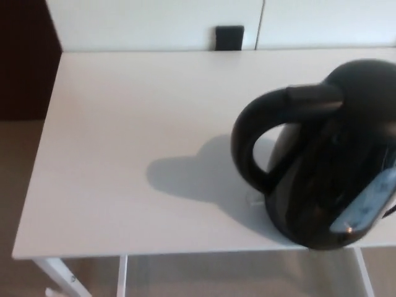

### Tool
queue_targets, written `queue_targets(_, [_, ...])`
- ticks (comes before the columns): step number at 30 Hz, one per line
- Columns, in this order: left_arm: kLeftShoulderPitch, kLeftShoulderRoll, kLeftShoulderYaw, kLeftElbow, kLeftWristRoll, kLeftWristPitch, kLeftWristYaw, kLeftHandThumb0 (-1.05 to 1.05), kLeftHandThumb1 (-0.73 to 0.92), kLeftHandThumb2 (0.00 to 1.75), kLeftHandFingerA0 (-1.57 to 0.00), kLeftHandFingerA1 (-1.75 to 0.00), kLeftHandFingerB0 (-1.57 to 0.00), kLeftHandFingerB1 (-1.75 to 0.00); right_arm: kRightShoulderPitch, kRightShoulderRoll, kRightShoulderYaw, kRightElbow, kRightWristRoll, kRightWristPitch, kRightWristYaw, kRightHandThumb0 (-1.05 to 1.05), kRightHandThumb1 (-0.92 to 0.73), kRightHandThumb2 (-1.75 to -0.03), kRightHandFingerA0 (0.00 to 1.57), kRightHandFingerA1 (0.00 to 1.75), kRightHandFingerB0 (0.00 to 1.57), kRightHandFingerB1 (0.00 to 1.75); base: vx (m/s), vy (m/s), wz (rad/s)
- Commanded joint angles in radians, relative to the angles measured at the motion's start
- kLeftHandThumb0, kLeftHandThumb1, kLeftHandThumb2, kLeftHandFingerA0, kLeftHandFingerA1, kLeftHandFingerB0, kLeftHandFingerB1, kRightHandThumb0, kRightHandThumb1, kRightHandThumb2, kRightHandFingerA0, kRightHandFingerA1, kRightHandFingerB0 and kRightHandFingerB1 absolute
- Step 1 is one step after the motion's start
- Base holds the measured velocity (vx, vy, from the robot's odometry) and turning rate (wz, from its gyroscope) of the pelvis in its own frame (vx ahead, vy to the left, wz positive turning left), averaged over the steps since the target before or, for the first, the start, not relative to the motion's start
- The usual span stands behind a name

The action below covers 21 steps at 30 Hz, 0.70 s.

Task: The robot walk towards a table in front and uses its left hand to pick up the pot from the base and places it on the table

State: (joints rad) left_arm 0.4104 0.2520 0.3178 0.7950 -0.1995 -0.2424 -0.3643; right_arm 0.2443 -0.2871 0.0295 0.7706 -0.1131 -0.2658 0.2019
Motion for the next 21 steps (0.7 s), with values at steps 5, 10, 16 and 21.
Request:
queue_targets(5, [0.016, 0.009, 0.015, -0.003, -0.01, -0.008, -0.004, -0.23, 0.44, 0.53, -0.52, -0.38, -0.32, -0.32, 0.007, -0.015, 0.012, -0.007, -0.011, 0.002, 0.006, -0.3, -0.62, -0.58, 0.63, 0.45, 0.54, 0.41, 0.04, -0.002, -0.03])
queue_targets(10, [0.031, 0.003, 0.021, -0.035, -0.006, -0.009, 0.016, -0.26, 0.41, 0.53, -0.5, -0.38, -0.33, -0.32, 0.015, -0.018, 0.017, -0.029, -0.015, 0.008, 0.0, -0.3, -0.62, -0.58, 0.65, 0.45, 0.54, 0.41, 0.03, 0.194, -0.13])
queue_targets(16, [0.033, -0.001, 0.036, -0.034, -0.024, -0.014, -0.002, -0.23, 0.44, 0.53, -0.42, -0.37, -0.3, -0.31, 0.017, -0.016, 0.009, -0.018, -0.002, 0.012, 0.007, -0.3, -0.62, -0.58, 0.62, 0.44, 0.53, 0.41, 0.0, 0.288, -0.02])
queue_targets(21, [0.031, -0.001, 0.051, -0.046, -0.026, -0.016, 0.014, -0.24, 0.44, 0.53, -0.4, -0.36, -0.28, -0.3, 0.002, -0.012, 0.015, -0.002, -0.011, 0.017, 0.0, -0.32, -0.61, -0.58, 0.63, 0.44, 0.54, 0.4, -0.16, 0.092, 0.1])
